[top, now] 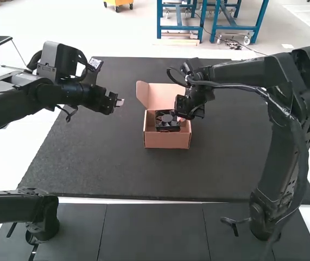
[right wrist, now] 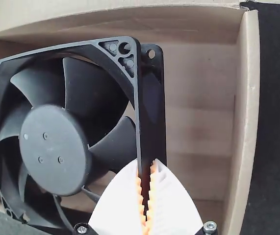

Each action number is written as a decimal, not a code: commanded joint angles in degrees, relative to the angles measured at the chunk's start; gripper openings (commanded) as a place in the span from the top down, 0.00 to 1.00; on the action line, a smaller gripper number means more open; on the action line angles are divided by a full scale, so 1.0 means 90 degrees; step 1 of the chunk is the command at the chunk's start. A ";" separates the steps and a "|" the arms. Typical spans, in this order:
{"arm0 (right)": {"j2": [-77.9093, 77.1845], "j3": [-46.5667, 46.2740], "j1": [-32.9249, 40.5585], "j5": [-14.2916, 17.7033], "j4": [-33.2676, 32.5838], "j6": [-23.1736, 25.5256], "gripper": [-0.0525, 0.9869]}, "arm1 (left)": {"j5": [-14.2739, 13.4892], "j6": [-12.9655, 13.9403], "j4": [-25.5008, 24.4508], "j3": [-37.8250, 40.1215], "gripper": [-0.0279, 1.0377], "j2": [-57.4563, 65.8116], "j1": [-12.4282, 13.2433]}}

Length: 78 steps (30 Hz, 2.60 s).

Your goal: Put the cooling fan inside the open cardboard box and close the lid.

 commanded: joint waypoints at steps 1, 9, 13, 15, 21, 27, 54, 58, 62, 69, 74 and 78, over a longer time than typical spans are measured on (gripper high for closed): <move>-0.0032 0.0246 -0.0082 -0.0068 0.0049 -0.0053 0.97 | -0.0010 -0.0057 0.0066 0.0075 0.07 -0.0180 0.0057; -0.0032 0.0305 -0.0082 -0.0058 0.0010 -0.0229 0.51 | -0.0010 -0.0067 0.0066 0.0075 0.07 -0.0189 0.0057; -0.0032 0.0383 -0.0092 -0.0049 -0.0019 -0.0287 0.46 | -0.0010 -0.0116 0.0085 0.0075 0.07 -0.0189 0.0057; -0.0051 0.0529 -0.0092 -0.0049 -0.0029 -0.0395 0.40 | -0.0010 -0.0125 0.0124 0.0065 0.07 -0.0180 0.0057; -0.0149 0.1301 -0.0092 -0.0156 -0.0849 -0.0854 0.24 | -0.0020 -0.0135 0.0359 0.0085 0.07 -0.0062 0.0057; -0.0676 0.1476 -0.0092 0.0449 -0.1503 -0.1967 0.21 | -0.0147 -0.0135 0.0486 0.0222 0.07 0.0230 0.0057; -0.1702 -0.0467 -0.1772 -0.0322 0.0567 -0.2631 0.22 | -0.1426 -0.0555 0.1238 0.1276 0.07 0.2477 0.0536; -0.1360 -0.0213 -0.1704 -0.0361 0.0616 -0.2563 0.22 | -0.1485 -0.0653 0.1453 0.1267 0.07 0.2721 0.0565; -0.1057 0.0051 -0.1616 -0.0361 0.0635 -0.2534 0.22 | -0.1485 -0.0711 0.1687 0.1306 0.07 0.2975 0.0546; -0.0657 0.0461 -0.1596 -0.0361 0.0645 -0.2475 0.22 | -0.1485 -0.0711 0.1931 0.1452 0.07 0.3346 0.0526; -0.0442 0.0617 -0.1596 -0.0361 0.0645 -0.2416 0.22 | -0.1475 -0.0701 0.2048 0.1657 0.07 0.3629 0.0526; -0.0296 0.0705 -0.1596 -0.0361 0.0655 -0.2407 0.22 | -0.1465 -0.0701 0.2078 0.1853 0.07 0.3854 0.0516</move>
